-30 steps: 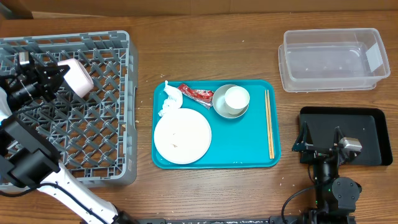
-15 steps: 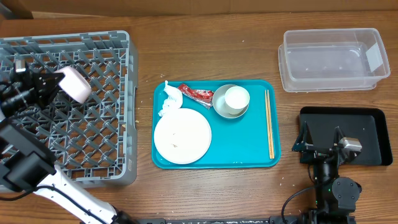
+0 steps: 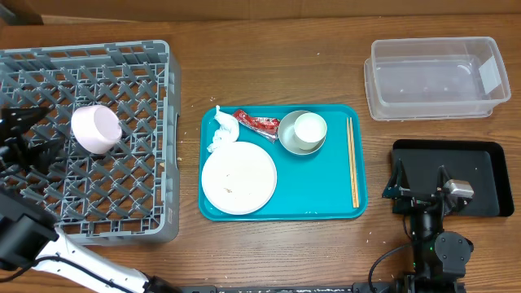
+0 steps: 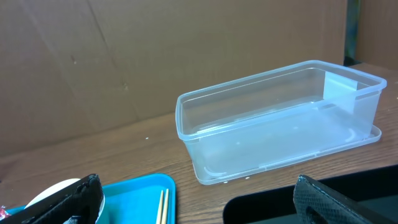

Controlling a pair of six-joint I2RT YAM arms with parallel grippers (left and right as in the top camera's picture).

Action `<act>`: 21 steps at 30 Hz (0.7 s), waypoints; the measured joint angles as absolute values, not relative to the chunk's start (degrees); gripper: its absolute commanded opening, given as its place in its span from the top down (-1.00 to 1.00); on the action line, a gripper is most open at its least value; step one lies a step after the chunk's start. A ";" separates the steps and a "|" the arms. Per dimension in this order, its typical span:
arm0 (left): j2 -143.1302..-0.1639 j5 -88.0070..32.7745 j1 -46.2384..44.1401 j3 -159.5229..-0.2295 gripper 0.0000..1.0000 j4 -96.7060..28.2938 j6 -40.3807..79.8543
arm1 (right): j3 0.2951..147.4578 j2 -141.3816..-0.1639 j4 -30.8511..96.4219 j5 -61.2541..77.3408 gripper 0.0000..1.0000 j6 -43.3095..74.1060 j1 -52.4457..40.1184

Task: Sort waste into correct bins and load items into the dishwasher
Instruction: 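Carry the white bowl left and place it in the dish rack, then release the bowl and raise the left gripper above the rack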

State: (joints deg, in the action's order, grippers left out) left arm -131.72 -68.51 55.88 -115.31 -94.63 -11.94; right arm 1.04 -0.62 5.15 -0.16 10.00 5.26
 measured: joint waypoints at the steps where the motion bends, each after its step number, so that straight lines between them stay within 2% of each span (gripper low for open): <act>1: -131.72 -68.16 56.49 -116.79 -0.35 -95.85 -11.94 | 1.04 -0.62 5.19 -0.19 -0.99 10.02 5.26; 2: -131.70 -68.10 56.73 -117.32 0.17 -96.07 -11.92 | 1.04 -0.62 5.15 -0.19 -0.99 10.02 5.26; 3: -131.59 -67.22 57.34 -119.31 0.92 -96.66 -11.66 | 1.04 -0.62 5.17 -0.19 -0.99 10.02 5.26; 8: -128.49 -63.13 56.82 -121.05 0.92 -96.64 -11.60 | 1.04 -0.62 5.17 -0.19 -0.99 10.04 5.26; 13: -122.26 -56.34 47.81 -121.49 0.92 -95.77 -11.03 | 1.04 -0.62 5.17 -0.19 -0.99 10.00 5.26; 17: -119.87 -41.87 36.18 -122.04 0.92 -90.72 -4.01 | 1.04 -0.62 5.13 -0.19 -0.99 10.02 5.26; 21: -120.81 -20.47 25.34 -121.95 0.92 -87.31 7.62 | 1.04 -0.64 5.17 -0.19 -0.99 10.00 5.26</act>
State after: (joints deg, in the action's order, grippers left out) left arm -120.81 -20.47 25.34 -121.95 -87.31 7.62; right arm 1.04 -0.64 5.17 -0.19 10.00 5.26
